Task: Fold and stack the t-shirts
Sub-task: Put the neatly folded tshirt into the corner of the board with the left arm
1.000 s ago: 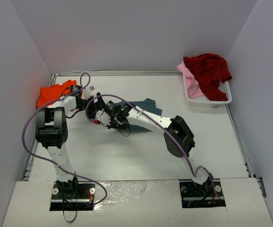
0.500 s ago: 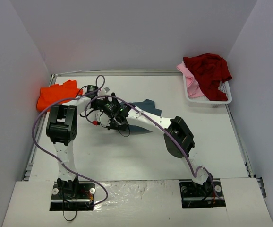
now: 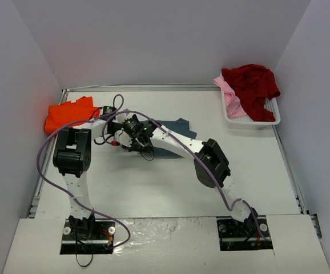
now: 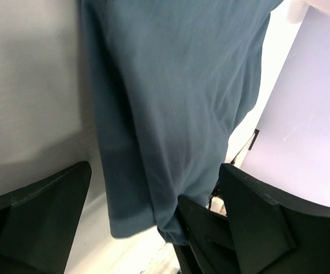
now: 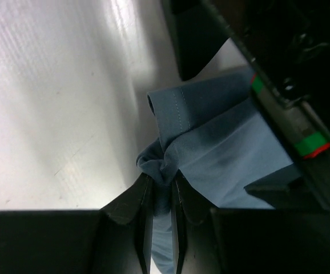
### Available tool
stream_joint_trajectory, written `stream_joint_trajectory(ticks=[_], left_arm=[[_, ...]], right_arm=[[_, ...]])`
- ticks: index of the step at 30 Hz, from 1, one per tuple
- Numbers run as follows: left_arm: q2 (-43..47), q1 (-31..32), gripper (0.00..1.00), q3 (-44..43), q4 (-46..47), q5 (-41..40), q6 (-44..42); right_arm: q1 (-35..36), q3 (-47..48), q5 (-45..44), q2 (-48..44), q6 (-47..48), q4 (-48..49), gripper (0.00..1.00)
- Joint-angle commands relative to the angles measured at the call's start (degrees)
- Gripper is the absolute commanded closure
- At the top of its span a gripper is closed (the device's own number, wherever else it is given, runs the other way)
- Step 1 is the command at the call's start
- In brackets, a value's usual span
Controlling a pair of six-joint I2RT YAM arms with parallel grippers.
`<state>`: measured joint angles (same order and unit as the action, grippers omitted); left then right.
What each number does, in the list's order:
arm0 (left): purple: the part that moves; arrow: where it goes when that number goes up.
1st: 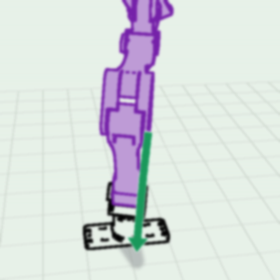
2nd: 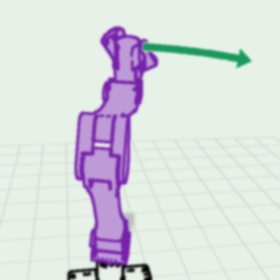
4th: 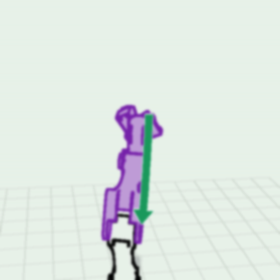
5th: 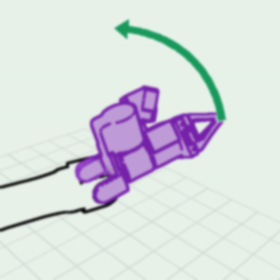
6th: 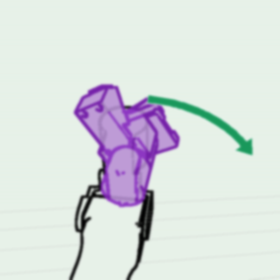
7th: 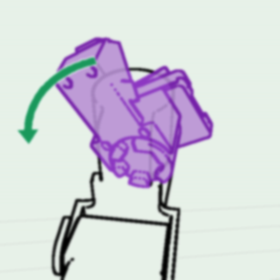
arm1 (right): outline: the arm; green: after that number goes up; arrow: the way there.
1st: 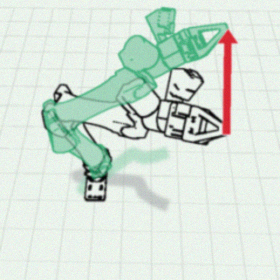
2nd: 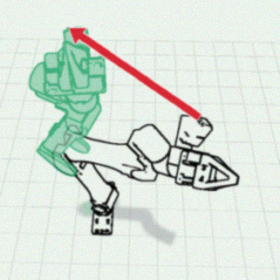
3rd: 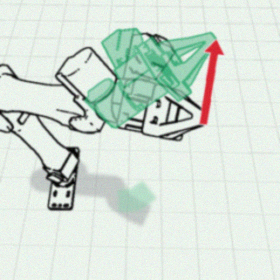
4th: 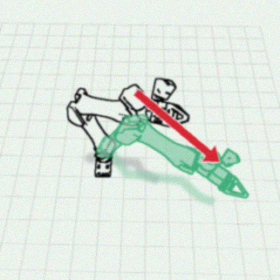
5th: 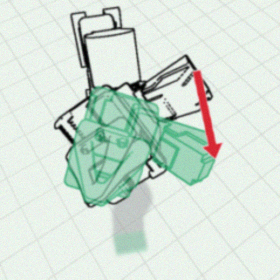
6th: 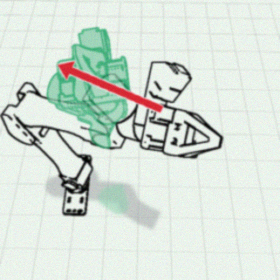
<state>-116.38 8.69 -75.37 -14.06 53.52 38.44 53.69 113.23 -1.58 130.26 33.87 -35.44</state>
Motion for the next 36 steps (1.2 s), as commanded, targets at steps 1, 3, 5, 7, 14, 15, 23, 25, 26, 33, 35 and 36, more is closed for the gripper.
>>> stream_joint_trajectory(ticks=[1,3,5,7,14,15,23,25,26,33,35,36], left_arm=[[4.6,-0.3,0.06,1.3,2.6,1.2,3.4],[4.5,-0.3,0.06,1.9,3.9,1.3,4.4],[3.8,-0.3,0.06,1.9,4.2,1.6,4.9],[3.2,-0.3,0.06,2.1,4.7,1.9,5.6],[0.8,0.0,0.05,2.0,9.0,3.0,9.1],[0.6,0.2,0.06,2.2,9.6,3.1,9.5],[-1.0,1.3,0.06,2.2,11.9,4.1,10.9],[-1.5,1.5,0.06,2.2,12.9,4.4,11.6],[-1.5,1.7,0.06,2.2,13.1,4.4,11.9],[-2.4,3.5,0.03,1.8,15.4,4.9,12.6],[-2.7,3.8,0.0,2.0,16.2,5.2,13.1],[-2.8,3.9,0.05,2.2,16.5,5.6,13.3]], right_arm=[[-0.9,3.6,-2.6,2.1,-2.1,-1.5,1.0],[-0.9,4.4,-2.2,2.7,-2.2,-1.6,1.0],[-0.8,5.5,-2.2,3.4,-2.3,-1.7,1.0],[-0.7,6.3,-2.1,4.1,-2.4,-1.9,1.0],[-0.3,9.5,-1.7,5.7,-2.4,-3.5,1.0],[-0.2,10.2,-1.7,6.1,-2.3,-3.8,1.0],[0.2,10.8,-1.8,6.6,-2.1,-4.4,1.0],[0.2,11.0,-1.8,6.6,-2.1,-4.5,1.0],[0.2,11.0,-1.8,6.6,-2.1,-4.5,1.0],[0.3,11.8,-1.8,6.9,-2.1,-4.8,1.0],[0.3,12.1,-1.8,6.9,-2.1,-4.8,1.0],[0.3,12.1,-1.8,6.9,-2.1,-4.8,1.0]])
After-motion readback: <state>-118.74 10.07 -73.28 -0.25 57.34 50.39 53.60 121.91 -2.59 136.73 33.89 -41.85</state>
